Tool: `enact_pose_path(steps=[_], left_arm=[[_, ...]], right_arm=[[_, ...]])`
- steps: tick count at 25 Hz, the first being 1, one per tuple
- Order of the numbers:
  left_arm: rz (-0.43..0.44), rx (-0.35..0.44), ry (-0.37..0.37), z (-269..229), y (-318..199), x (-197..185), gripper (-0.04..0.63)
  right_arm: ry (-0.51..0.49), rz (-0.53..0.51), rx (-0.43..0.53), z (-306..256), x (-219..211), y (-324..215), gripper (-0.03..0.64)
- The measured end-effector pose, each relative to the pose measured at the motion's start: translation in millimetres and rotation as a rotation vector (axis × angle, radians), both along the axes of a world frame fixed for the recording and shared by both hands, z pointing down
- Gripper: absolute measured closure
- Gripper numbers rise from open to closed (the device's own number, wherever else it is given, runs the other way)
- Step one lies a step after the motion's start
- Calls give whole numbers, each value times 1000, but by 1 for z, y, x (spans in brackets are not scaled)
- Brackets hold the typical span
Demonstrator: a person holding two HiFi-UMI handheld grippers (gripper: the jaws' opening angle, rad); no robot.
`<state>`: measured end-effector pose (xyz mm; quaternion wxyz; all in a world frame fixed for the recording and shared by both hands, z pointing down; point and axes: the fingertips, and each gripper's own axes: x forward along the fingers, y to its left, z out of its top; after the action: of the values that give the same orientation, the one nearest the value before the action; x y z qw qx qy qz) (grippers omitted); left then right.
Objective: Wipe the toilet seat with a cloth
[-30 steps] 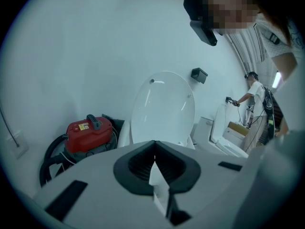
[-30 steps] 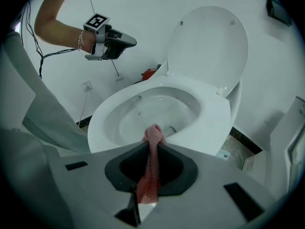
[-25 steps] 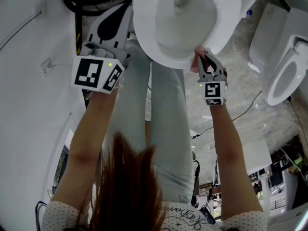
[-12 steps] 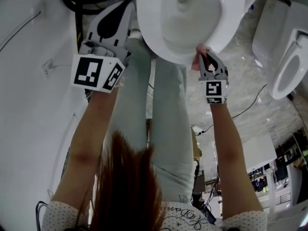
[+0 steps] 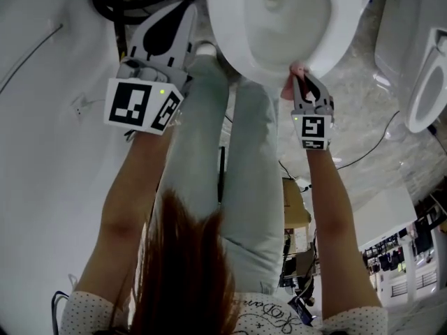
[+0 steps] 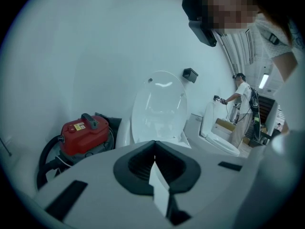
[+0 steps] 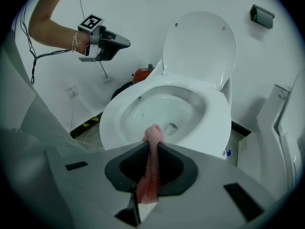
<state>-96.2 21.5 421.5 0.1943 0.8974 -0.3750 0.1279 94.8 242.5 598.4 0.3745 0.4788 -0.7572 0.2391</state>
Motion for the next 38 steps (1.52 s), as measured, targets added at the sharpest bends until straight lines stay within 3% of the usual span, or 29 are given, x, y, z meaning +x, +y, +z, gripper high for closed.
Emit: enact_pose_path(steps=[13, 28, 33, 38], left_arm=[[71, -8, 6, 5, -3, -27, 591], [121, -22, 12, 2, -7, -27, 591], [106, -18, 11, 3, -11, -35, 591], [79, -14, 9, 2, -13, -41, 591]], right_arm=[[-3, 112, 2, 6, -48, -5, 569], [8, 172, 31, -4, -80, -12, 569], [-14, 121, 47, -4, -101, -16, 569], [-27, 0, 67, -4, -120, -16, 568]])
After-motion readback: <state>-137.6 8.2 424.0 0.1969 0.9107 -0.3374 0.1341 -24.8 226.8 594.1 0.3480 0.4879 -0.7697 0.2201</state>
